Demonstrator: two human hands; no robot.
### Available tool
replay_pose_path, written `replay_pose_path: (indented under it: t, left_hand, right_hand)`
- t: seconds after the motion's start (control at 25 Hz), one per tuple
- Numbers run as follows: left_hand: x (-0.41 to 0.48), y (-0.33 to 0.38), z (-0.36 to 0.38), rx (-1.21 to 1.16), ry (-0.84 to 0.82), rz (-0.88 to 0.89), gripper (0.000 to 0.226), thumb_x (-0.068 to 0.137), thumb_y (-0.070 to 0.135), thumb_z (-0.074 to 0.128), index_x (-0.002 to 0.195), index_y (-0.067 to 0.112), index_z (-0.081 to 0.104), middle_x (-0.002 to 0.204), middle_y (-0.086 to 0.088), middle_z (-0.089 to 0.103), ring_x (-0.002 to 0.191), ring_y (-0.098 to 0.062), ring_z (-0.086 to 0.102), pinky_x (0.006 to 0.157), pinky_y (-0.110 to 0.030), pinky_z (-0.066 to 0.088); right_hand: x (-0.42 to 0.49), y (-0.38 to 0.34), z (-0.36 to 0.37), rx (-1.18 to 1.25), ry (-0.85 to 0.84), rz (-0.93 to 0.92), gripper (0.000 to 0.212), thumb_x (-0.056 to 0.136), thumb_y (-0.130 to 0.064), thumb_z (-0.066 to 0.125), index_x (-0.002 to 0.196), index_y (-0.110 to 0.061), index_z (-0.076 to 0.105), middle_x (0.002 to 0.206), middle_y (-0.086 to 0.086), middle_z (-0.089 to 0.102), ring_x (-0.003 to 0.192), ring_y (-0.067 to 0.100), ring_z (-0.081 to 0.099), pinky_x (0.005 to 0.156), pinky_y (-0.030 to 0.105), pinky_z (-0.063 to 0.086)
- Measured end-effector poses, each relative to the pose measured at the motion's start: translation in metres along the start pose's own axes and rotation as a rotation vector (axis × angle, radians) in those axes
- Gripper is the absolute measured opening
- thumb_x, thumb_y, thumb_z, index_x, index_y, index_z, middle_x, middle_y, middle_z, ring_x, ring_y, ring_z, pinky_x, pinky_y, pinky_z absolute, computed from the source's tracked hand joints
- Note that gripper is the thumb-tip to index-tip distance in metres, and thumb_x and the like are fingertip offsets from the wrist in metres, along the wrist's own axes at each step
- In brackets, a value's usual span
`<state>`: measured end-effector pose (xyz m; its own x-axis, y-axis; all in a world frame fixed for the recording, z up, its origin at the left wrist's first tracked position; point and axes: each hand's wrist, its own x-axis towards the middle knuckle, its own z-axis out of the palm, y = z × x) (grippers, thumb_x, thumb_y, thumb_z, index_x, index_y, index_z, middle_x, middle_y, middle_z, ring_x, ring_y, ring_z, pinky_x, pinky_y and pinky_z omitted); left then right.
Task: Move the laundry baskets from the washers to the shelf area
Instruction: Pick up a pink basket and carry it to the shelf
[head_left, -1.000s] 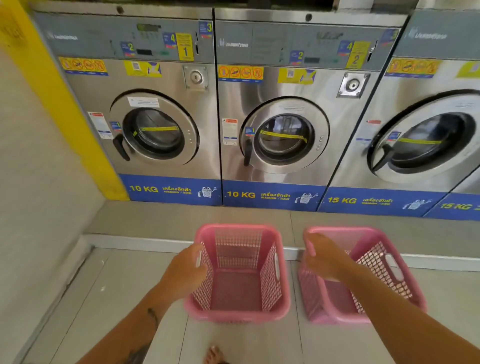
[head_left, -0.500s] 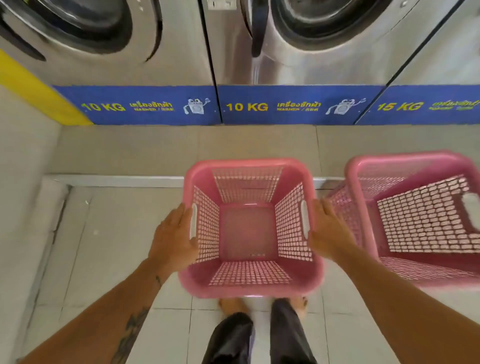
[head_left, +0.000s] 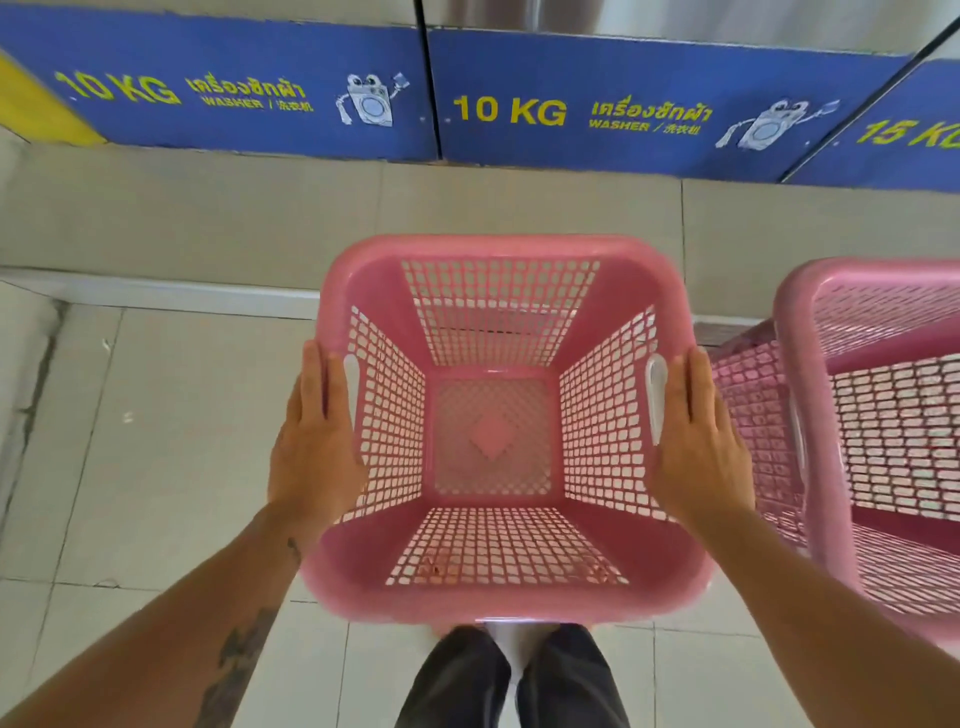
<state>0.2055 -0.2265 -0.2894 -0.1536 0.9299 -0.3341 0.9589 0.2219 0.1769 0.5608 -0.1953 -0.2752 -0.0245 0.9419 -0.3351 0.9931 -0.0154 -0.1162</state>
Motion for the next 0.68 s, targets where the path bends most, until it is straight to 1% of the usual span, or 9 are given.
replay_pose_path:
  t: [0.08,0.12,0.16,0.24,0.32,0.4,0.48,0.56,0.68]
  left_hand:
    - [0.005,0.004,-0.019,-0.046,0.025,0.017,0.107,0.079,0.016,0.072,0.154,0.015,-0.005,0.163,-0.009,-0.005,0.145,-0.036,0.023,0.09,-0.047,0.054]
    - [0.005,0.006,-0.033,-0.078,0.033,0.025,0.104,0.081,0.014,0.07,0.154,0.017,-0.004,0.163,-0.007,-0.003,0.144,-0.036,0.027,0.09,-0.047,0.056]
    - [0.002,0.007,-0.053,-0.119,0.037,0.021,0.101,0.081,0.012,0.068,0.154,0.019,-0.002,0.163,-0.005,0.0,0.14,-0.036,0.035,0.087,-0.047,0.057]
    - [-0.017,0.004,-0.095,-0.177,0.045,-0.024,0.096,0.082,0.011,0.066,0.154,0.024,0.004,0.162,-0.002,0.009,0.129,-0.034,0.049,0.082,-0.044,0.059]
    - [-0.05,0.002,-0.141,-0.18,0.053,-0.087,0.088,0.084,0.011,0.064,0.153,0.023,0.012,0.161,-0.004,0.016,0.124,-0.034,0.054,0.081,-0.042,0.057]
    - [-0.097,0.002,-0.194,-0.202,0.073,-0.155,0.082,0.085,0.013,0.064,0.152,0.021,0.018,0.159,-0.006,0.023,0.119,-0.034,0.058,0.08,-0.042,0.056]
    - [-0.134,0.005,-0.234,-0.236,0.093,-0.183,0.081,0.085,0.01,0.063,0.152,0.02,0.02,0.159,-0.005,0.024,0.122,-0.034,0.055,0.088,-0.044,0.053]
    - [-0.186,0.009,-0.279,-0.291,0.152,-0.273,0.079,0.085,0.009,0.061,0.153,0.019,0.022,0.16,-0.004,0.024,0.127,-0.034,0.051,0.096,-0.046,0.048]
    - [-0.266,0.01,-0.31,-0.292,0.291,-0.336,0.074,0.087,0.018,0.059,0.152,0.021,0.025,0.159,-0.004,0.028,0.135,-0.031,0.044,0.105,-0.045,0.041]
  right_hand:
    - [0.016,-0.002,-0.023,0.004,-0.008,0.005,0.093,0.079,-0.003,0.059,0.152,-0.008,0.003,0.162,0.011,0.0,0.13,0.042,0.043,0.084,0.049,0.055]
    - [0.023,-0.004,-0.037,-0.009,-0.007,-0.007,0.096,0.078,-0.004,0.062,0.152,-0.01,0.002,0.162,0.011,0.0,0.127,0.041,0.047,0.082,0.048,0.056]
    - [0.026,-0.007,-0.054,-0.036,-0.008,-0.031,0.098,0.078,-0.006,0.064,0.152,-0.011,0.001,0.162,0.011,-0.001,0.126,0.041,0.048,0.083,0.046,0.056]
    - [0.024,-0.021,-0.088,-0.091,-0.036,-0.102,0.098,0.08,-0.008,0.062,0.152,-0.011,-0.004,0.163,0.011,-0.006,0.134,0.037,0.041,0.09,0.044,0.054]
    - [0.009,-0.04,-0.128,-0.125,-0.031,-0.163,0.097,0.08,-0.009,0.06,0.153,-0.01,-0.004,0.163,0.01,-0.009,0.136,0.034,0.038,0.09,0.044,0.054]
    - [-0.02,-0.065,-0.18,-0.177,-0.024,-0.227,0.096,0.079,-0.011,0.06,0.153,-0.008,-0.002,0.163,0.01,-0.006,0.132,0.033,0.041,0.087,0.045,0.053]
    - [-0.038,-0.077,-0.223,-0.208,0.004,-0.274,0.096,0.078,-0.013,0.061,0.152,-0.007,0.0,0.163,0.01,-0.001,0.127,0.033,0.045,0.085,0.046,0.051]
    - [-0.066,-0.092,-0.275,-0.213,0.027,-0.363,0.098,0.075,-0.014,0.063,0.152,-0.007,0.002,0.162,0.009,0.002,0.125,0.034,0.045,0.085,0.046,0.05]
    - [-0.101,-0.108,-0.323,-0.205,0.12,-0.525,0.093,0.076,-0.018,0.061,0.151,-0.007,0.006,0.161,0.009,0.007,0.126,0.032,0.044,0.085,0.045,0.049]
